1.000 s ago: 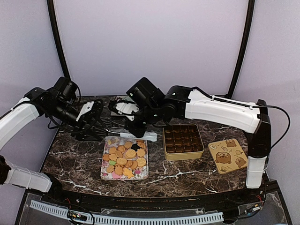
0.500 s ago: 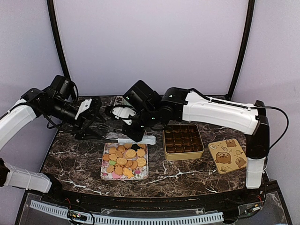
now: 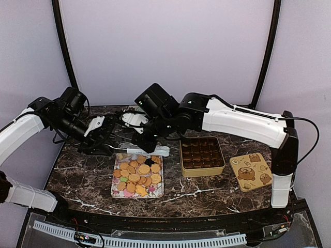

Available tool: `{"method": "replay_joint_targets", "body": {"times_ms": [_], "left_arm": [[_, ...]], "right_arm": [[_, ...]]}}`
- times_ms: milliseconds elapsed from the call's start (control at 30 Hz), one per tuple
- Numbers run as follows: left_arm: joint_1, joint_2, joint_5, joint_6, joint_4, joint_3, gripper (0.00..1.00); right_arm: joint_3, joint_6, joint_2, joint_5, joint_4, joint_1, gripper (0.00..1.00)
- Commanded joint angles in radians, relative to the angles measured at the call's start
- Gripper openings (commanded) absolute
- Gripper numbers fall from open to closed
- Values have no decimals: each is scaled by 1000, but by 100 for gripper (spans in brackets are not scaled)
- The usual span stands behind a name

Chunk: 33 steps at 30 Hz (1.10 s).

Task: Pack the cookies
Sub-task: Pass from the right arm to the left

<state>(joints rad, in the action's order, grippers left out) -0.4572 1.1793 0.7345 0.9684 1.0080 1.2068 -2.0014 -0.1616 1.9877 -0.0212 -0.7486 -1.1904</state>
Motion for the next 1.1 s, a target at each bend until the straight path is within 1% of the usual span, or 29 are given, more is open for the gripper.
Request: {"method": "replay_joint_targets", "body": {"times_ms": [0,100,133,167,333,467,600,733,967,1067], "left_arm": [[-3,16,-22,16,31,-20,29],[-6,19,-2,15,22,-18,8],[-9,15,-1,16,14,-19,2],[-10,9,24,17,6,-23,0],[-31,-23,70,16,-4,-43,0],[-55,-41,93,-1,5,-56,0],[-77,-54,129,-26,11,-56,0],[-92,-53,161,-41,23,-42,0],[-112,-47,188,-45,31,-43,0],[-114,-48,189,-71,6,-44,0]], "right_arm": [[-44,3,10,10,51,-6,0],[-41,9,12,-6,59,-5,0],[-38,12,13,-17,64,-5,0],[-35,17,15,-29,69,-5,0],[-14,90,22,-79,118,39,0],[27,132,5,-75,171,71,0],[1,139,27,-116,146,77,0],[-16,145,53,-192,114,85,0],[-24,157,60,-268,110,107,0],[-71,178,74,-264,82,106,0]]}}
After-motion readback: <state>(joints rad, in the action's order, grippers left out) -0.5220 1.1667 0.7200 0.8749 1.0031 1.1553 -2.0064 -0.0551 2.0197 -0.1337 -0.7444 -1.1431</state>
